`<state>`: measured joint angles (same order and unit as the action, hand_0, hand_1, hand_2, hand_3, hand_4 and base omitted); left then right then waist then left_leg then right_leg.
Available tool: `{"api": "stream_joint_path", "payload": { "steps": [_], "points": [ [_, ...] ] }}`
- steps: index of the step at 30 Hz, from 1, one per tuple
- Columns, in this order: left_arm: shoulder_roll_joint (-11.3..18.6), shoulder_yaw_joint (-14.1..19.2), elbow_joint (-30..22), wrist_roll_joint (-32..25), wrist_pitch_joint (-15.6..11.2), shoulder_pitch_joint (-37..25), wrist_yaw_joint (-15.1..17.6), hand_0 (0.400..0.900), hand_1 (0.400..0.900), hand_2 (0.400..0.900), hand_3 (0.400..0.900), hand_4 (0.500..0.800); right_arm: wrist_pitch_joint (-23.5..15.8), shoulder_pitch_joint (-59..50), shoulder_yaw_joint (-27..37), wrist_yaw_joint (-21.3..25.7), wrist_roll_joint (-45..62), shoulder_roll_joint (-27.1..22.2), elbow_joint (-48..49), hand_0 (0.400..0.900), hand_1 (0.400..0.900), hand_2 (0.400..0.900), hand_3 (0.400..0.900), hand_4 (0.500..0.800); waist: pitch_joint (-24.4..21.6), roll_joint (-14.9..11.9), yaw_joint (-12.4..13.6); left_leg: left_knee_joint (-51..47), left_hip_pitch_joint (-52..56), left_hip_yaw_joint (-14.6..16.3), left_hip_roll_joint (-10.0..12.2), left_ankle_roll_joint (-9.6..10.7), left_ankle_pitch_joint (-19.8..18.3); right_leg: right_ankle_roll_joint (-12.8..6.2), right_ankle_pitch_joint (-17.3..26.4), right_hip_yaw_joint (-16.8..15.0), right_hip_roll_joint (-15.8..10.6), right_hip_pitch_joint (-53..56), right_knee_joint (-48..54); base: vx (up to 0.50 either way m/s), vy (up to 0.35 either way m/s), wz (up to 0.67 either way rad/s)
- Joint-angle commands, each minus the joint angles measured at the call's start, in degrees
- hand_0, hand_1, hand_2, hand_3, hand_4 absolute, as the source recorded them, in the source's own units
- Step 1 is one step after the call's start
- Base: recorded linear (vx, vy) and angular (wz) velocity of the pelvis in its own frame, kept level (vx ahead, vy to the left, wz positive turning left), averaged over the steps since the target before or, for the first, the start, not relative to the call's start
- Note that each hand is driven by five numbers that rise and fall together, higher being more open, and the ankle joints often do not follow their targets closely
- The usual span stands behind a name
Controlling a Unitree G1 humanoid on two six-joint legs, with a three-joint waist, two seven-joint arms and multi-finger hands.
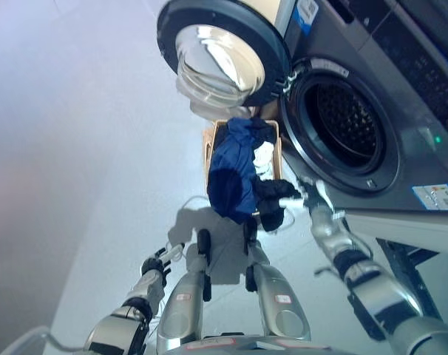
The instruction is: Put the clothes in the basket into the washing machine.
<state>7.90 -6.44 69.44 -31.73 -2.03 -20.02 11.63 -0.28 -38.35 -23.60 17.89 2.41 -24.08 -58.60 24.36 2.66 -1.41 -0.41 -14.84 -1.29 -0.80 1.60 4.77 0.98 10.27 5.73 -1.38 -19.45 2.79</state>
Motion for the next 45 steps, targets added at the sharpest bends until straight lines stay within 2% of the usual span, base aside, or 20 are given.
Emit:
{"api": "stream_joint_path", "payload": {
  "steps": [1, 7, 12, 15, 17, 21, 23, 28, 33, 34, 35, 45],
  "points": [
    [3.4, -2.0, 0.3, -2.7, -2.4, -1.9, 1.9, 0.900, 0.900, 0.900, 0.900, 0.800, -1.3, -3.7, -2.2, 3.4, -3.5, -1.0, -1.1, 0.900, 0.900, 0.900, 0.900, 0.800, -0.5, 1.1, 0.9, 1.1, -0.8, 0.8, -2.0, -0.5, -3.7, -6.20, -10.6, -2.9, -0.9, -9.2, -16.3, 0.00, 0.000, 0.00],
    [3.9, -2.4, -2.3, -7.4, -4.3, -7.0, 2.6, 0.900, 0.900, 0.900, 0.900, 0.800, -0.2, -10.3, -4.8, 5.1, -5.5, -2.4, -8.2, 0.900, 0.900, 0.900, 0.900, 0.800, 2.2, 3.1, 2.0, 3.8, -5.8, 0.9, -2.7, -0.3, -3.9, -6.02, -11.3, -3.2, -1.5, -15.2, -20.0, 0.00, -0.028, 0.07],
    [3.2, -3.6, -4.0, -8.4, -5.4, -9.4, 4.0, 0.900, 0.900, 0.900, 0.900, 0.800, 0.4, -10.9, -5.1, 8.6, -7.3, -1.6, -10.6, 0.900, 0.900, 0.900, 0.900, 0.800, 4.6, 4.2, 2.0, 8.8, -10.6, 0.9, -3.7, -0.2, -5.1, -5.66, -12.4, -3.6, -2.3, -19.5, -24.1, -0.04, -0.022, 0.12],
    [3.2, -5.2, -7.4, -9.1, -7.3, -11.3, 5.4, 0.900, 0.900, 0.900, 0.900, 0.800, 0.1, -13.0, -5.5, 13.3, -9.8, -3.5, -9.8, 0.900, 0.900, 0.900, 0.900, 0.800, 5.4, 5.5, 2.0, 17.5, -19.2, 1.0, -4.9, -0.6, -7.4, -5.23, -13.8, -4.4, -3.6, -26.6, -30.4, -0.07, -0.011, 0.16],
    [3.1, -5.5, -8.4, -9.4, -7.7, -11.5, 5.6, 0.900, 0.900, 0.900, 0.900, 0.800, -0.3, -13.5, -5.5, 14.3, -10.2, -4.2, -9.5, 0.900, 0.900, 0.900, 0.900, 0.800, 5.4, 5.7, 2.1, 19.8, -21.6, 1.3, -5.1, -0.7, -8.1, -5.25, -14.2, -4.6, -3.9, -28.6, -32.2, -0.05, 0.001, 0.09],
    [3.4, -7.1, -11.2, -11.0, -9.4, -13.7, 6.5, 0.900, 0.900, 0.900, 0.900, 0.800, 1.2, -18.7, -7.8, 19.9, -15.0, -6.5, -11.0, 0.900, 0.900, 0.900, 0.900, 0.800, 5.4, 6.6, 2.4, 28.4, -30.8, 1.7, -5.7, -1.4, -10.2, -4.89, -15.4, -5.9, -5.0, -36.8, -39.2, -0.08, 0.000, 0.14],
    [3.7, -7.6, -12.9, -11.8, -10.0, -13.8, 6.4, 0.900, 0.900, 0.900, 0.900, 0.800, 1.2, -19.4, -8.5, 19.7, -15.4, -7.3, -11.5, 0.900, 0.900, 0.900, 0.900, 0.800, 5.4, 6.9, 2.7, 30.8, -32.9, 1.7, -5.7, -1.5, -11.3, -4.82, -16.2, -6.3, -5.3, -38.8, -41.6, -0.04, 0.014, 0.04],
    [3.0, -7.7, -10.9, -13.5, -9.2, -15.6, 5.3, 0.900, 0.900, 0.900, 0.900, 0.800, 3.5, -20.7, -11.7, 15.6, -18.1, -8.3, -17.2, 0.900, 0.900, 0.900, 0.900, 0.800, 5.4, 7.1, 2.9, 35.2, -38.2, 1.8, -5.8, -1.6, -12.4, -4.58, -17.4, -6.6, -5.9, -43.8, -45.9, -0.01, -0.011, 0.07],
    [2.2, -7.5, -10.0, -13.3, -8.7, -14.9, 5.0, 0.900, 0.900, 0.900, 0.900, 0.800, 5.2, -18.4, -11.6, 14.9, -19.6, -7.6, -19.2, 0.900, 0.900, 0.900, 0.900, 0.800, 5.4, 7.1, 2.9, 35.5, -39.3, 1.7, -5.9, -1.6, -12.4, -4.32, -17.6, -6.9, -5.9, -45.1, -46.6, 0.02, -0.012, 0.06],
    [2.2, -7.4, -9.9, -13.3, -8.7, -14.8, 5.1, 0.900, 0.900, 0.900, 0.900, 0.800, 5.2, -18.1, -11.4, 15.1, -19.6, -7.6, -18.8, 0.686, 0.686, 0.686, 0.686, 0.672, 5.4, 7.0, 2.9, 35.3, -39.3, 1.7, -5.9, -1.6, -12.3, -4.30, -17.7, -7.0, -5.9, -45.2, -46.6, 0.00, 0.000, 0.00],
    [2.1, -7.4, -9.9, -13.2, -8.7, -14.7, 5.2, 0.900, 0.900, 0.900, 0.900, 0.800, 5.1, -17.8, -11.2, 15.5, -19.6, -7.4, -18.5, 0.400, 0.400, 0.400, 0.400, 0.500, 5.4, 6.9, 3.0, 35.2, -39.3, 1.7, -6.0, -1.6, -12.3, -4.33, -17.6, -7.1, -5.8, -45.2, -46.6, 0.00, 0.000, 0.00],
    [3.0, -6.5, -9.6, -13.7, -9.5, -15.2, 5.4, 0.900, 0.900, 0.900, 0.900, 0.800, 5.2, -18.0, -11.5, 14.9, -19.4, -8.1, -17.8, 0.400, 0.400, 0.400, 0.400, 0.500, 5.4, 6.0, 2.8, 36.1, -39.2, 1.2, -6.4, -1.5, -12.6, -4.40, -17.5, -6.9, -6.1, -44.6, -46.8, 0.00, 0.002, 0.01]
  ]
}}
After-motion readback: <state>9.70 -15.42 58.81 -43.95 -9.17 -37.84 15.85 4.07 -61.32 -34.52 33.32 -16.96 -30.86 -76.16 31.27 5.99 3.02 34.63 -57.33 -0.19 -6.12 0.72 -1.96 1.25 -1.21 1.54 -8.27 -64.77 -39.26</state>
